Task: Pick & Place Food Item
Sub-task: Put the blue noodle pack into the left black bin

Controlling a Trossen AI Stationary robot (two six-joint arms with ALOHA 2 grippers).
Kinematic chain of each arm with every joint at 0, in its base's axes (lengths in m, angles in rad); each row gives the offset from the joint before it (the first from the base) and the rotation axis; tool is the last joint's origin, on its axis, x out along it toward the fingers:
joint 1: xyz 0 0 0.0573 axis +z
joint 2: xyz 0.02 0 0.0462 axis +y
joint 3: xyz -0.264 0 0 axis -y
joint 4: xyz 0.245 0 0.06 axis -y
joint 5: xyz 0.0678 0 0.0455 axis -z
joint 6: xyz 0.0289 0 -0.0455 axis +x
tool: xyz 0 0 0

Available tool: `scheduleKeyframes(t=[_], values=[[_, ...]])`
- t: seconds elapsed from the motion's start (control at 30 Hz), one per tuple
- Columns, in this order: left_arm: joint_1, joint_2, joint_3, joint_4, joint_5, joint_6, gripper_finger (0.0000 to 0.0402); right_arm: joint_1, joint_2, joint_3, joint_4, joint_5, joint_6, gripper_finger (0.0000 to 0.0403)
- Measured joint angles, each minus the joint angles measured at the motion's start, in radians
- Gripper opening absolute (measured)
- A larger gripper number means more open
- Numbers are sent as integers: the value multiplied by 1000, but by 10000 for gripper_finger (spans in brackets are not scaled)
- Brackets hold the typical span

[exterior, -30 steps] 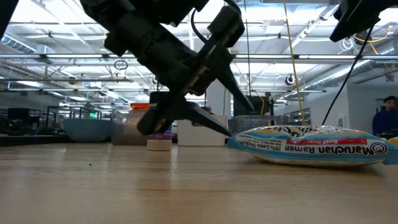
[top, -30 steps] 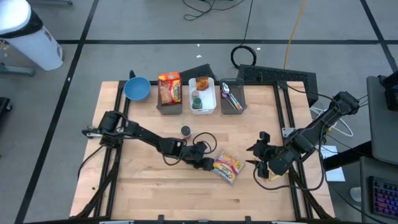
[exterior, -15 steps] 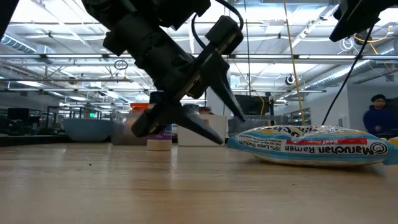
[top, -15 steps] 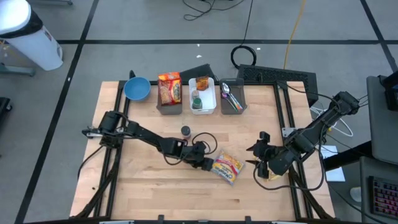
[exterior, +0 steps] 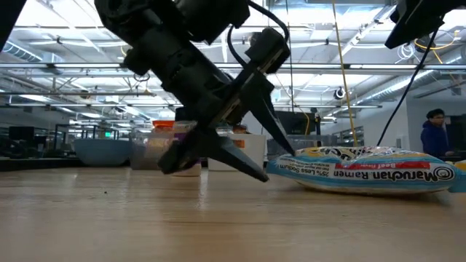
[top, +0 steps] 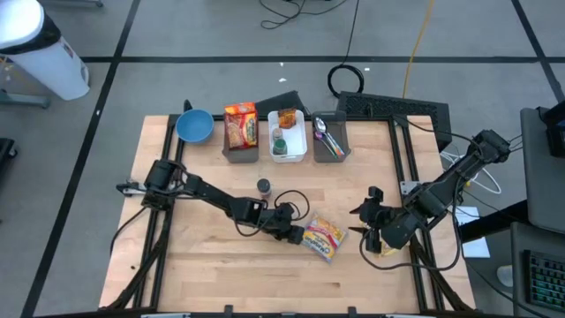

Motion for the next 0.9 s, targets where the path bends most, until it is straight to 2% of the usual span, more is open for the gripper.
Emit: scheduleKeyframes(t=[0.33, 0.9], values=[[0, 19, 0, 35, 24, -9, 186, 0, 0, 0, 1, 0, 7, 212], [0, 19, 0, 72, -11, -11, 184, 0, 0, 0, 9, 0, 8, 212]])
